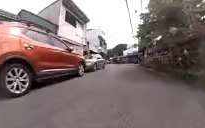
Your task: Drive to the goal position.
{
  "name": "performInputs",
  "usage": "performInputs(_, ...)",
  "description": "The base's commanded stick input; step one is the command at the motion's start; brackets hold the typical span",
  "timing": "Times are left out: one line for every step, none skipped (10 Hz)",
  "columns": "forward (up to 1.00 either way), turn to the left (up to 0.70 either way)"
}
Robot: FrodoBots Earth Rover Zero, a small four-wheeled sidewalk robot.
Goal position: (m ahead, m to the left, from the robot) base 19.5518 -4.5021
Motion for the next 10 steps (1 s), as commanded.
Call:
performInputs(0.70,0.00)
performInputs(0.70,0.00)
performInputs(0.70,0.00)
performInputs(0.70,0.00)
performInputs(0.70,0.00)
performInputs(0.70,0.00)
performInputs(0.70,0.00)
performInputs(0.70,0.00)
performInputs(0.70,0.00)
performInputs(0.70,0.00)
